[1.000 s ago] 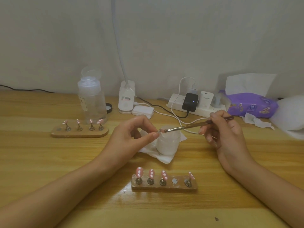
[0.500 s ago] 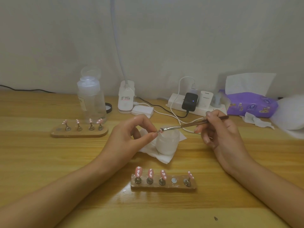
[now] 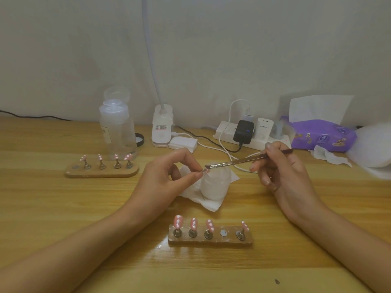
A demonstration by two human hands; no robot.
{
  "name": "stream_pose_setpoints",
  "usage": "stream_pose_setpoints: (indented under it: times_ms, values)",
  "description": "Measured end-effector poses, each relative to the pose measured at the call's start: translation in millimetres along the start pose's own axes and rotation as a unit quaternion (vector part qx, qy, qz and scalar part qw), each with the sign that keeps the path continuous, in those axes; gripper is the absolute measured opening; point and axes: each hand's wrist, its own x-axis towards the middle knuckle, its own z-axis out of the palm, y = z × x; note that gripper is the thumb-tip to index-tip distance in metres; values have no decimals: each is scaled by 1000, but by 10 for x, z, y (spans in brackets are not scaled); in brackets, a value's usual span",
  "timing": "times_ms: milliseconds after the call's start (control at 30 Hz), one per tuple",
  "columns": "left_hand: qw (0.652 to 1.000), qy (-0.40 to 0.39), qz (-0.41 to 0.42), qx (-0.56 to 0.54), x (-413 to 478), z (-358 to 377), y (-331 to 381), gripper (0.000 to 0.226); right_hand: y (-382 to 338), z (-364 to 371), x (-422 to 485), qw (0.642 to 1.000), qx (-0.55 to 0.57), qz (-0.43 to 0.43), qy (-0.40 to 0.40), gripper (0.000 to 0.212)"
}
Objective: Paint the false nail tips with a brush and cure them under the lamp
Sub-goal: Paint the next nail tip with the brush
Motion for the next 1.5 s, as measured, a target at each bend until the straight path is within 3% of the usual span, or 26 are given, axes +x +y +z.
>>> stream_pose_setpoints:
  times_ms: [433, 833, 967, 1133, 1500]
  values:
    - [1000, -1, 3, 2, 1, 1, -12, 11, 12, -16, 7, 999, -14, 9, 33, 21]
    - [1000, 1, -8, -11, -1, 5, 8, 9, 1, -3, -16, 1000, -18, -2, 3, 22]
    - [1000, -2, -11, -12, 1, 1, 11, 10, 16, -34, 0, 999, -10, 13, 37, 20]
    - [1000, -2, -14, -12, -2, 0, 13, 10, 4, -3, -10, 1000, -18, 3, 6, 20]
    - [1000, 0, -11, -3, -2, -4, 5, 10, 5, -13, -7, 999, -32, -2, 26, 21]
